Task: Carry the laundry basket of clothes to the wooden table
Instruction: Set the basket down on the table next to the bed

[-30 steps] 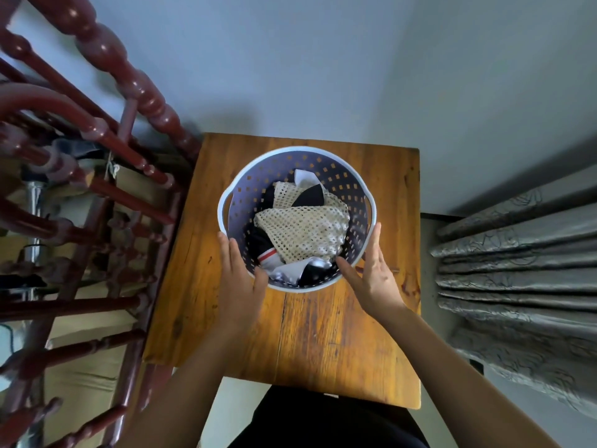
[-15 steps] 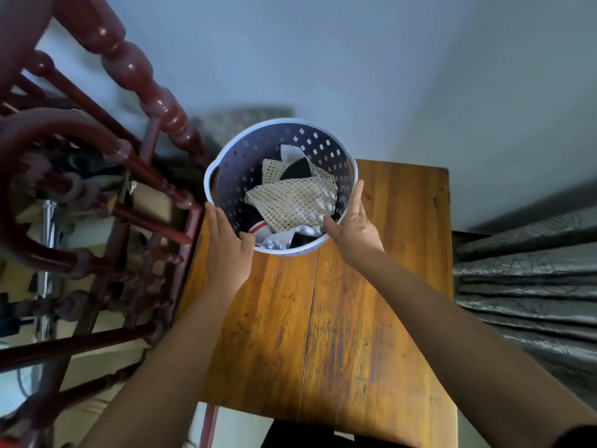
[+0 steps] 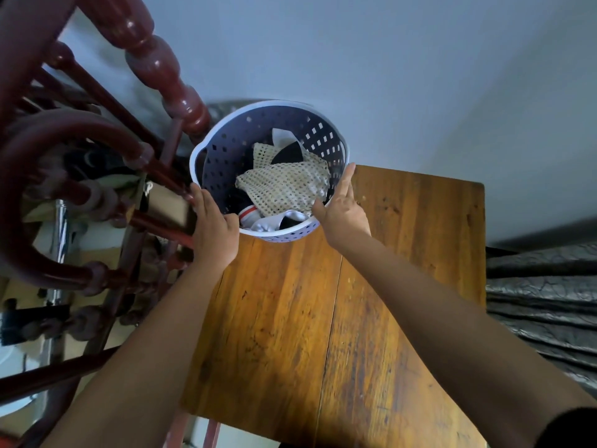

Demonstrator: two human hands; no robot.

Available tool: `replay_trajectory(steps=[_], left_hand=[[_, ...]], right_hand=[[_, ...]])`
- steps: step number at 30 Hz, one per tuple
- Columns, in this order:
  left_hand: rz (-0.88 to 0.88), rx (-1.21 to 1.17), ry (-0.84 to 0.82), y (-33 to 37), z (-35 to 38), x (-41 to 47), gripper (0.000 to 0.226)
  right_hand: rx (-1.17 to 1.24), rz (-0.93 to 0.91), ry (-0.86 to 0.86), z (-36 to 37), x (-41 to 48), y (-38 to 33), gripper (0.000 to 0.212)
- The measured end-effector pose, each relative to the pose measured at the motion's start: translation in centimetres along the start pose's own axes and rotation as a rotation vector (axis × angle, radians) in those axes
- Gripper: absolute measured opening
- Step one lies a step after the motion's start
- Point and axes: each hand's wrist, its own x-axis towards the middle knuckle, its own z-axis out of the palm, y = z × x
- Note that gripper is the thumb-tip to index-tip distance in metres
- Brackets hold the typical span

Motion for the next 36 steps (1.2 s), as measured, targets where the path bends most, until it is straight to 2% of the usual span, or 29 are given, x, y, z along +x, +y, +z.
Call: replay_trajectory(steps=[2,6,9,11,14,17,19,22,24,27,29,33,36], left_hand=[[-0.001,-0.013,-0.003,-0.1,-0.1,0.5,0.067],[-0.015,-0.001,-0.004,-0.1,-0.1,1.2,0.066],[0.007,0.020,-0.001,-0.5,0.0,1.4,0.066],[0.035,0.025,0.008,-1.0,-0.1,1.4,0.066],[0.093,-0.002,0.015,-1.7,-1.3,0.9,0.065],[0.101,-0.037,0.000,-1.4,-1.6,1.2,0.063],[0.156,0.050,0.030,-1.4,-1.4,1.3,0.060],[0.401,0.224,0.079,-1.2,-1.1,-0.2,0.051],[0.582,0.280,0.050,-1.1,-0.8,-2.2,0.048],[0.764,0.380,0.011,-1.9,-0.5,-3.5,0.041],[0.810,0.399,0.043,-2.3,-1.0,-3.2,0.029],[0.811,0.469,0.039,-2.8,-1.8,-1.8,0.024],[0.771,0.470,0.021,-3.3,-2.2,-1.1,0.024]], right_hand=[[0.046,0.031,0.012,0.7,0.2,-0.1,0.063],[0.232,0.084,0.082,1.3,0.7,-0.2,0.072],[0.553,0.067,0.144,1.2,-0.4,0.3,0.094],[0.593,0.028,0.198,1.0,-1.7,0.7,0.101],[0.459,-0.103,0.309,0.4,-3.8,1.1,0.093],[0.156,-0.226,0.238,-0.2,-4.0,3.0,0.073],[0.063,-0.232,0.180,-0.3,-4.0,3.8,0.059],[0.085,-0.211,0.238,0.0,-3.7,3.7,0.039],[0.073,-0.209,0.314,0.2,-3.3,3.1,0.031],[-0.073,-0.229,0.331,1.0,-3.1,2.8,0.045],[-0.132,-0.276,0.354,0.8,-3.6,3.0,0.043],[-0.155,-0.338,0.348,-0.9,-4.0,3.2,0.043],[-0.171,-0.377,0.382,-1.1,-3.7,2.3,0.034]])
